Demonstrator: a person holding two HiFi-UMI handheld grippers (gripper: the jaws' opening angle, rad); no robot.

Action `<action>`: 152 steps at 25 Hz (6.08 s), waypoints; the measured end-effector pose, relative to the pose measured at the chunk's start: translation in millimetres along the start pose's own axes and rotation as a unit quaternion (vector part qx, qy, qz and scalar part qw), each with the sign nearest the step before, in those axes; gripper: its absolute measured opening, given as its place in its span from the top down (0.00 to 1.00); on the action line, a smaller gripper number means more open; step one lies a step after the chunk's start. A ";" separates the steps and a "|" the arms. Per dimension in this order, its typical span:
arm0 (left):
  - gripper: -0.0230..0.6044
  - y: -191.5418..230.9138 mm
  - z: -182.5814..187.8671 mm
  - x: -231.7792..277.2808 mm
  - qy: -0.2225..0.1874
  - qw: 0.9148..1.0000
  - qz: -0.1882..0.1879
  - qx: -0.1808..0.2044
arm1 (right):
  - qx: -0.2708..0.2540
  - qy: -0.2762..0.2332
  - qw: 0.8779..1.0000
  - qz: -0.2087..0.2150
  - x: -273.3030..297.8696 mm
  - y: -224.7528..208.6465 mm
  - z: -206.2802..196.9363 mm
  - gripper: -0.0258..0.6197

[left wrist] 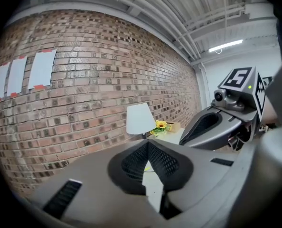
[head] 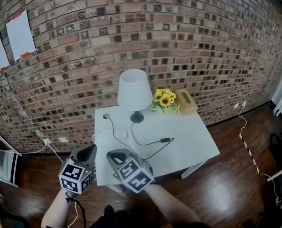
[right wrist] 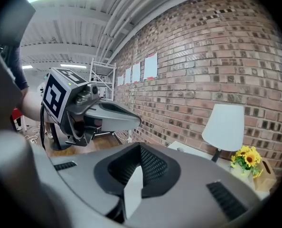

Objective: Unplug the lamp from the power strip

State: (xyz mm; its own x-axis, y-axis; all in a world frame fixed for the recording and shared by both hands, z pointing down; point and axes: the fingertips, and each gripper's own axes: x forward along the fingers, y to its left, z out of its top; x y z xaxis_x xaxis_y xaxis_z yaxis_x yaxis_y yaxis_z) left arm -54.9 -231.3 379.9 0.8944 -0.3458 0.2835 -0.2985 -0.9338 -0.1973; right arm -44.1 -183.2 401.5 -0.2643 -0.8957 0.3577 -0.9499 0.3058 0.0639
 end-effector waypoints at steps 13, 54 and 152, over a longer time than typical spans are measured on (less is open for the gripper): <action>0.95 58.4 -33.3 -33.6 -0.018 1.000 -0.014 -0.012 | -0.013 0.023 1.000 -0.010 58.4 42.1 16.5 0.96; 0.95 35.8 -56.7 -74.6 -0.077 0.979 -0.181 -0.057 | 0.043 -0.014 0.966 -0.253 -2.2 93.7 36.4 0.95; 0.95 -496.8 88.9 53.7 -0.034 0.768 -0.638 0.045 | 0.191 0.010 0.753 -0.630 -439.7 -21.0 -156.5 0.96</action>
State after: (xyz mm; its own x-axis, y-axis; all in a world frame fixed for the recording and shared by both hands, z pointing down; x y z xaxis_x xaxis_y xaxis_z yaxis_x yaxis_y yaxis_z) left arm 171.0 222.2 409.7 0.4566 0.8535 0.2509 0.8567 -0.4979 0.1349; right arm 118.1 254.8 388.7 0.8849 -0.3923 0.2510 -0.4254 -0.9002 0.0928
